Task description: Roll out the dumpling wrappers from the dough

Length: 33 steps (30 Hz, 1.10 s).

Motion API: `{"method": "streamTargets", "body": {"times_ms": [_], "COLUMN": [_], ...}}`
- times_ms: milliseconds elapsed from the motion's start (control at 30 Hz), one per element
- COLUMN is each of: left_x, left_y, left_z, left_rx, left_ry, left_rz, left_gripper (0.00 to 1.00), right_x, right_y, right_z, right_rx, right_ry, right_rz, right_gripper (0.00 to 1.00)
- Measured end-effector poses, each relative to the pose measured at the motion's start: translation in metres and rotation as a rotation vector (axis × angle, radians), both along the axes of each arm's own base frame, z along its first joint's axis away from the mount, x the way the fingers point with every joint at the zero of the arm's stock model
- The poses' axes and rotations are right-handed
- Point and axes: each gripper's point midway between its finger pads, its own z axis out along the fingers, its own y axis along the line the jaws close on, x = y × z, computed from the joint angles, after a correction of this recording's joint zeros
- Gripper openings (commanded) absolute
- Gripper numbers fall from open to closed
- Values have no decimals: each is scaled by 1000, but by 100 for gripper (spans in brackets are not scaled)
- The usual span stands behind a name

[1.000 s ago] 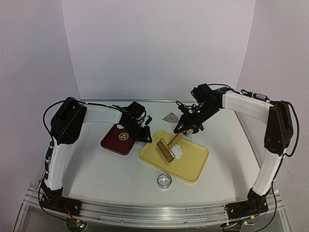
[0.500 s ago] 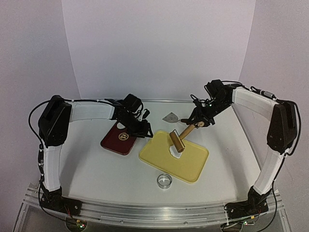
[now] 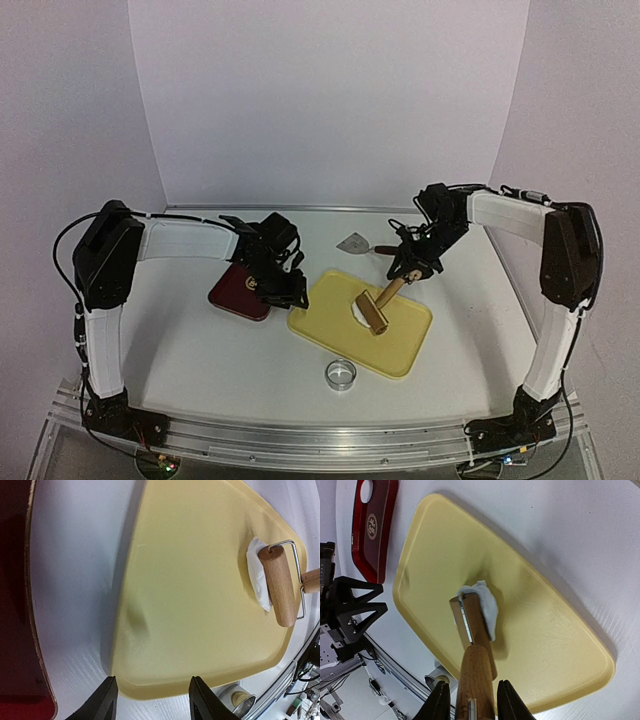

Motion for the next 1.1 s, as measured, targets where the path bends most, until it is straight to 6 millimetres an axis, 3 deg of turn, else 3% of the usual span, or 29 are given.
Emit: {"method": "streamTargets", "body": {"times_ms": [133,900,1100], "left_x": [3,-15,-16], "left_y": [6,19,19], "left_z": [-4,-42,-43], "left_rx": [31,115,119], "left_ry": [-1,72,68], "left_rz": [48,78,72], "left_gripper": [50,24,8], "right_x": [1,-1,-3], "right_y": [1,-1,0], "right_z": [-18,-29,-30], "right_rx": [-8,-15,-21], "right_ry": [33,42,36], "right_rz": [14,-29,-49], "right_gripper": [0,0,0]}}
